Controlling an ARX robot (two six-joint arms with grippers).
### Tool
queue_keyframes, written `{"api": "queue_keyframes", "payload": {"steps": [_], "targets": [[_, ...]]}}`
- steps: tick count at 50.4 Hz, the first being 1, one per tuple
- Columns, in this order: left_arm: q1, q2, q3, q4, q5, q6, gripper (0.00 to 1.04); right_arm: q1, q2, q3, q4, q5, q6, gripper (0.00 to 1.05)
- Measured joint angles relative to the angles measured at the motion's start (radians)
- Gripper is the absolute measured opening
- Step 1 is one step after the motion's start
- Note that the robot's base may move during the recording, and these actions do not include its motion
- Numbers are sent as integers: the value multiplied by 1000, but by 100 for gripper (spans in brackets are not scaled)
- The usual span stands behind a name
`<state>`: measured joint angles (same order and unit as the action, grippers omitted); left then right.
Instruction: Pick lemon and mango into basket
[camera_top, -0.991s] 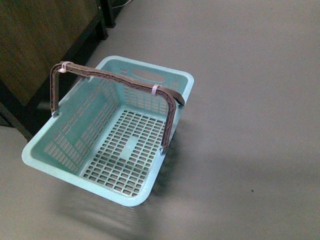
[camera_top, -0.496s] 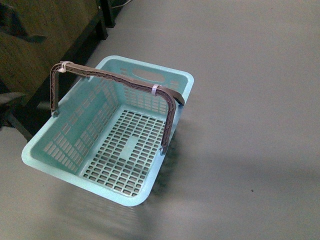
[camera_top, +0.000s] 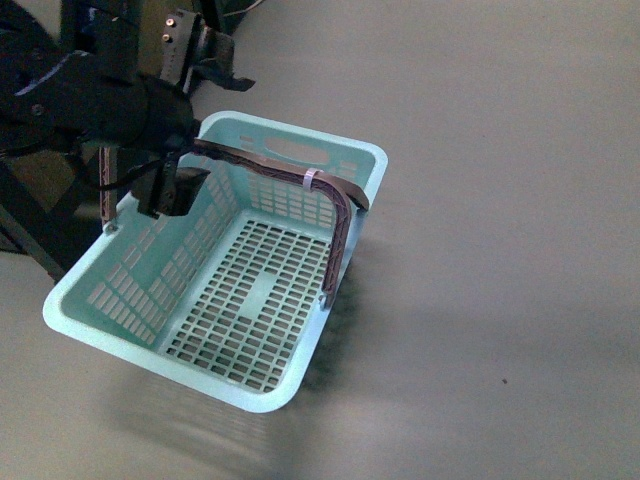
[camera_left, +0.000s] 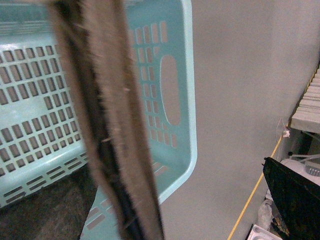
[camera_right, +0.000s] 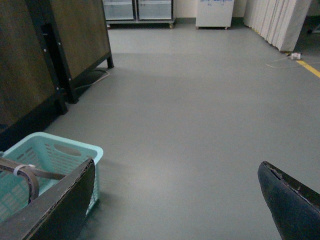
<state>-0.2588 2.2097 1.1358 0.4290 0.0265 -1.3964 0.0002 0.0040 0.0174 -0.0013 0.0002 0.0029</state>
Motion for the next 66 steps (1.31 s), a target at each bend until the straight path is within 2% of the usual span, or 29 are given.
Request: {"api": "queue_keyframes", "payload": {"steps": [12,27,29,40,50,59,66], "targets": [[-59,89,151,-42,12,-16,97,0,0,0,0,0,0,96],[-87,164,203,-95,-4,-42,35,0,0,0,0,0,0,96],[-87,164,204,-95,-9,-51,30,0,0,0,0,0,0,96],[-81,124,158,-92,-27,-72,29,0,0,0,0,0,0,96],[-44,-159,-64,-62,-26,-114,28,0,0,0,0,0,0,96],[6,-550,-200,-205,-23,-114,28,0,0,0,0,0,0,96],[26,-799,-221,-363,-8,-102,28,0,0,0,0,0,0,96]]}}
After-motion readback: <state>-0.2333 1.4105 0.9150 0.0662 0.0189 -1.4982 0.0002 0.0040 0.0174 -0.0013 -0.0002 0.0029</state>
